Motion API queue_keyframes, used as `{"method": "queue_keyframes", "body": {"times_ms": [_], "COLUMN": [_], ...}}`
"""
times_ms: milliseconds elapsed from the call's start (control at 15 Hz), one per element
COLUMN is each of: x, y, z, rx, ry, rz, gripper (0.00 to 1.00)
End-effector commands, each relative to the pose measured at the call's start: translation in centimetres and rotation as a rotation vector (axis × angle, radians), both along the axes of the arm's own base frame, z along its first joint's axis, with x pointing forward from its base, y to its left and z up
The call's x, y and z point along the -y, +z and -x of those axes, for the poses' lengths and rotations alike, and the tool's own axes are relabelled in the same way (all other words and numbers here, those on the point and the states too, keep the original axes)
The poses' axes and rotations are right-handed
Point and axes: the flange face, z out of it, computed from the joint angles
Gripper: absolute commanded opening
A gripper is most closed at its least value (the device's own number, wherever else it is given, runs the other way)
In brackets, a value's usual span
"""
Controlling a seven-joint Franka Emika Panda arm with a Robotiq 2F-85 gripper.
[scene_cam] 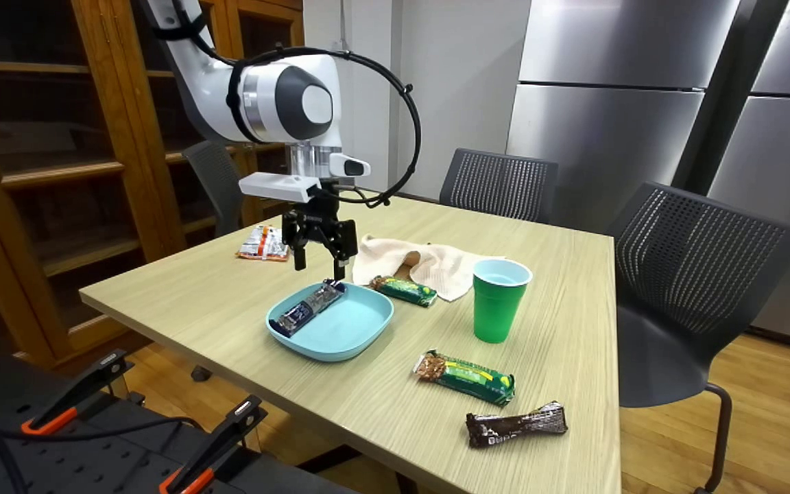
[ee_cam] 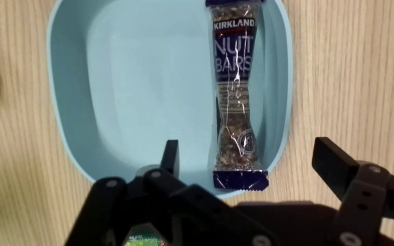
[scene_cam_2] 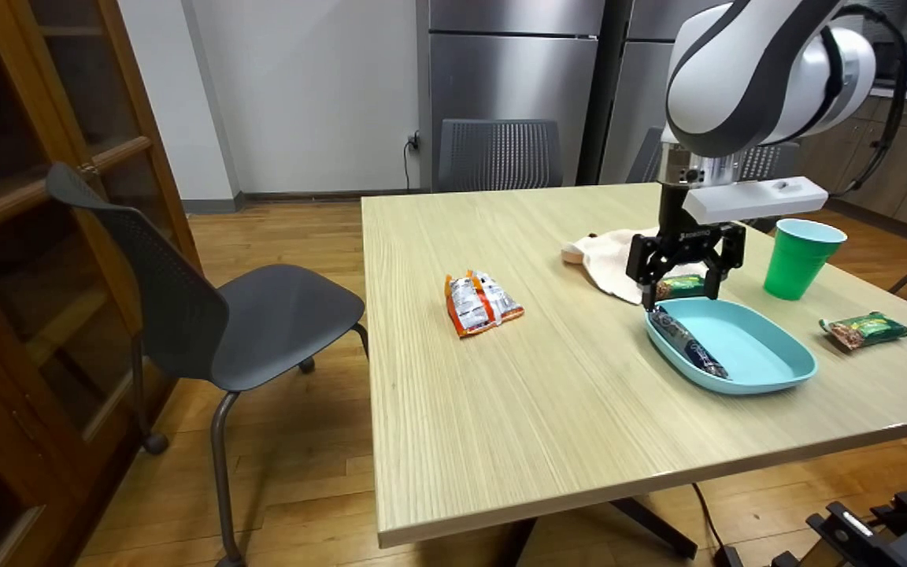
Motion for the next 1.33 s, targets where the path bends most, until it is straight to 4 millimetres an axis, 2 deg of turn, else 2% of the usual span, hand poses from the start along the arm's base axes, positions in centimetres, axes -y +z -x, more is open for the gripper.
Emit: {"method": "queue_keyframes", "body": {"times_ms": [0,333,867,933,1000,1267], "x": [0.9,3.9,9.9,9.8,9.8,10.0], "y": [2.8,4.1,5.4,5.5,4.7,4.7], "z": [0.0,-0.7,-1.5,-1.4,-1.2,-1.2], "rx": [0.028,0.066,0.147,0.14,0.135,0.137], "ry": [-0.025,-0.281,-0.686,-0.649,-0.62,-0.632], "rz": [-0.014,-0.099,-0.151,-0.13,-0.14,-0.137], "gripper": [1.0,1.0,1.0,1.0,1.0,1.0]}}
